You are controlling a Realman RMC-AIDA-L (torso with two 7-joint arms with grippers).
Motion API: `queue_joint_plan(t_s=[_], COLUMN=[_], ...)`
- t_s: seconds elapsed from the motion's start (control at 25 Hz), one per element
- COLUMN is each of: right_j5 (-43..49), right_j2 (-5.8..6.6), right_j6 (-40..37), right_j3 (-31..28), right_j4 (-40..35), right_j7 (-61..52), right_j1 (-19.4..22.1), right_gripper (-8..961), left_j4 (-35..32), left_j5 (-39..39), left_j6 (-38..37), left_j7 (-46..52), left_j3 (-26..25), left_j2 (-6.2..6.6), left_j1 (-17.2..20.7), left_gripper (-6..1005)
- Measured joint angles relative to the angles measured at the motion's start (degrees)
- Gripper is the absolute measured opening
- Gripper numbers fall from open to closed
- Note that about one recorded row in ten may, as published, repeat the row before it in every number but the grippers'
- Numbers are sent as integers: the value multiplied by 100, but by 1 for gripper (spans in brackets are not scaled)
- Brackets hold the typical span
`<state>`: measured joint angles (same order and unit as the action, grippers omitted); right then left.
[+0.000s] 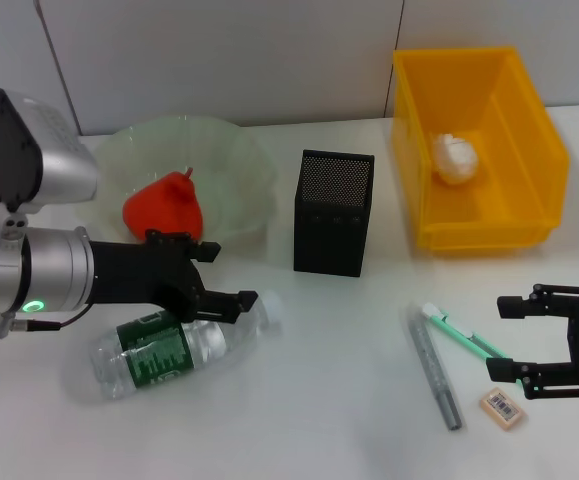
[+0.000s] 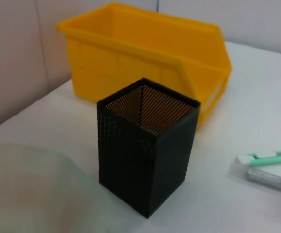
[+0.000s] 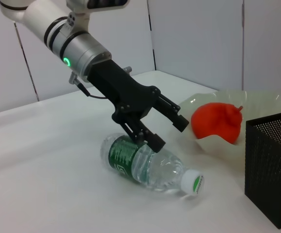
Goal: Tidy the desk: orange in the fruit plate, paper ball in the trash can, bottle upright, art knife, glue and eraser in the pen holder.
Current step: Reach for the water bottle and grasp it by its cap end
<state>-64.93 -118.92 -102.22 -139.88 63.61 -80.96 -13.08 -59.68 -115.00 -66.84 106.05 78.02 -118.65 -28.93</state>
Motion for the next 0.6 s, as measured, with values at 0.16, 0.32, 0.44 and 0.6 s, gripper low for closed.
queue_joint_plan(t_s=[0.16,0.32,0.44,0.6], right_j5=[5,7,7,14], right_j2=[0,0,0,0], right_j6=[5,9,9,10], right_j3=[-8,-12,-16,-22], right_j4=[-6,-7,-7,-7], right_j7=[1,5,46,63], right_j1=[5,-1,-2,-8], right_gripper=[766,766,766,766], left_j4=[0,1,1,9], left_j5=[-113,-121,-121,-121], left_j6=[75,261,411,530], left_j7=[171,227,375,450], left_j3=[168,523,741,834], left_j2=[-1,-15,-17,-18], left_j1=[-46,-51,-54,-78], left_gripper=[841,841,841,841])
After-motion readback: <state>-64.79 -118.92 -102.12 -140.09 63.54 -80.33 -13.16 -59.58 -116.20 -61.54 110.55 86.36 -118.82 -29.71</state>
